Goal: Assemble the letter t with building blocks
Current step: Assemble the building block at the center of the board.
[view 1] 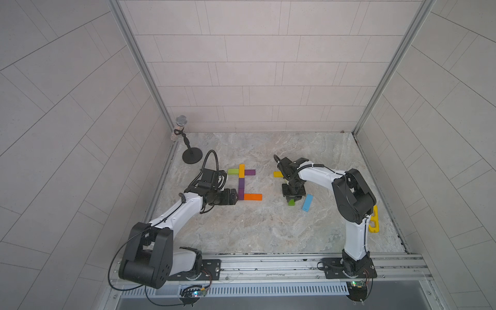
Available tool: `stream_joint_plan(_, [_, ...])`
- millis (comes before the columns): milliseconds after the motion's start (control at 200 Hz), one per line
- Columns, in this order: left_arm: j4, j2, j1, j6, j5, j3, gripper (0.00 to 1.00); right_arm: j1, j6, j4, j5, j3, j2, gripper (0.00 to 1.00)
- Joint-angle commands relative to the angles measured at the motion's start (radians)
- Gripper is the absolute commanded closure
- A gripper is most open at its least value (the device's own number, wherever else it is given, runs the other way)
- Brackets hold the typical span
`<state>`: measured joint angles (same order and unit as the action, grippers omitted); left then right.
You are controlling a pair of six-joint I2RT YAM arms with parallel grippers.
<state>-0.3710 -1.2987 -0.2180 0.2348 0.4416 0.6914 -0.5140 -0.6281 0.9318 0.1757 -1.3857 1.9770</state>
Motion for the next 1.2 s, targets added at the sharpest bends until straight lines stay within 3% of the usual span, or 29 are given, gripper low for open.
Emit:
stream_joint_plan(0, [-0.004, -0.002, 0.005, -0.019, -0.006, 0.013, 0.13, 0.012, -0.001, -0.045, -0.048, -0.002, 0.049, 0.78])
stream_joint_plan(160, [-0.005, -0.002, 0.005, -0.019, -0.006, 0.012, 0.13, 0.011, 0.001, -0.045, -0.041, -0.006, 0.052, 0.73])
stream_joint_plan(245, [-0.006, -0.003, 0.005, -0.02, -0.006, 0.013, 0.13, 0.011, 0.001, -0.045, -0.041, -0.001, 0.051, 0.63])
stream_joint_plan(460, [-0.005, -0.009, 0.005, -0.02, -0.006, 0.014, 0.13, 0.011, 0.001, -0.046, -0.047, 0.003, 0.047, 0.52])
stream_joint_plan(725, [-0.006, -0.011, 0.005, -0.022, -0.004, 0.014, 0.13, 0.012, 0.002, -0.047, -0.056, 0.004, 0.046, 0.54])
stream_joint_plan(836, [-0.008, -0.01, 0.006, -0.022, -0.006, 0.014, 0.13, 0.012, 0.004, -0.048, -0.059, 0.001, 0.045, 0.65])
stream_joint_plan(1196, [-0.006, -0.01, 0.006, -0.021, -0.006, 0.014, 0.13, 0.011, 0.005, -0.045, -0.058, -0.012, 0.048, 0.64])
